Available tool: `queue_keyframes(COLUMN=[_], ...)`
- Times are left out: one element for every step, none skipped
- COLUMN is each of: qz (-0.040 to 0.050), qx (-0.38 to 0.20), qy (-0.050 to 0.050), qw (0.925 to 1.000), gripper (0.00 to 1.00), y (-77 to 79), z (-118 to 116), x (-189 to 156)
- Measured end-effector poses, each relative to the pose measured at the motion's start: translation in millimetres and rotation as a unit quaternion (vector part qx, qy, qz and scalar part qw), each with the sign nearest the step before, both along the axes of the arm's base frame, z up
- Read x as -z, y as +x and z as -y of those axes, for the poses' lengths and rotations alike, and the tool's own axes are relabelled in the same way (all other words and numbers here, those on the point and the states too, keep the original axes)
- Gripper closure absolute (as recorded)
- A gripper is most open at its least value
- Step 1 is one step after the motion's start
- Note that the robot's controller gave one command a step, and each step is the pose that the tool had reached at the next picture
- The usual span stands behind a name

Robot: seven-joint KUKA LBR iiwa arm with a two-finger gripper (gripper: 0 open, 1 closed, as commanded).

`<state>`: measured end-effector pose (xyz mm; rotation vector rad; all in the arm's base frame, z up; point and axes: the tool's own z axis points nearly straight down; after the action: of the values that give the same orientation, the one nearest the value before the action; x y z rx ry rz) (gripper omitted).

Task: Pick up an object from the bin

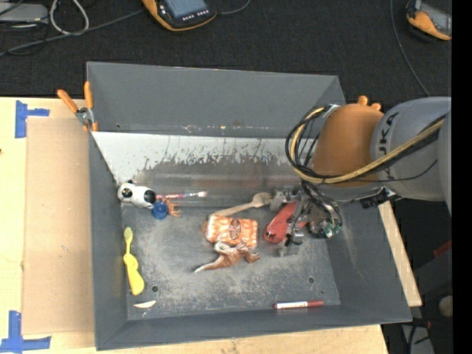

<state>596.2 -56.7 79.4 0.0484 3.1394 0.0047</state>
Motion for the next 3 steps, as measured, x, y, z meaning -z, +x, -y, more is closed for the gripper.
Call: queue_keyframes(qz=[0.0053, 0.0046, 0.0045], qx=[-0.067, -0.067, -0.067], qy=[-0.002, -0.002, -0.002], qw=[0.9978, 0.9977, 0.9977], gripper=[1.00, 0.00, 0.00], y=[16.8, 16.3, 16.3], z=[-54.0, -54.1, -54.1], x=[8.6, 9.3, 9.3])
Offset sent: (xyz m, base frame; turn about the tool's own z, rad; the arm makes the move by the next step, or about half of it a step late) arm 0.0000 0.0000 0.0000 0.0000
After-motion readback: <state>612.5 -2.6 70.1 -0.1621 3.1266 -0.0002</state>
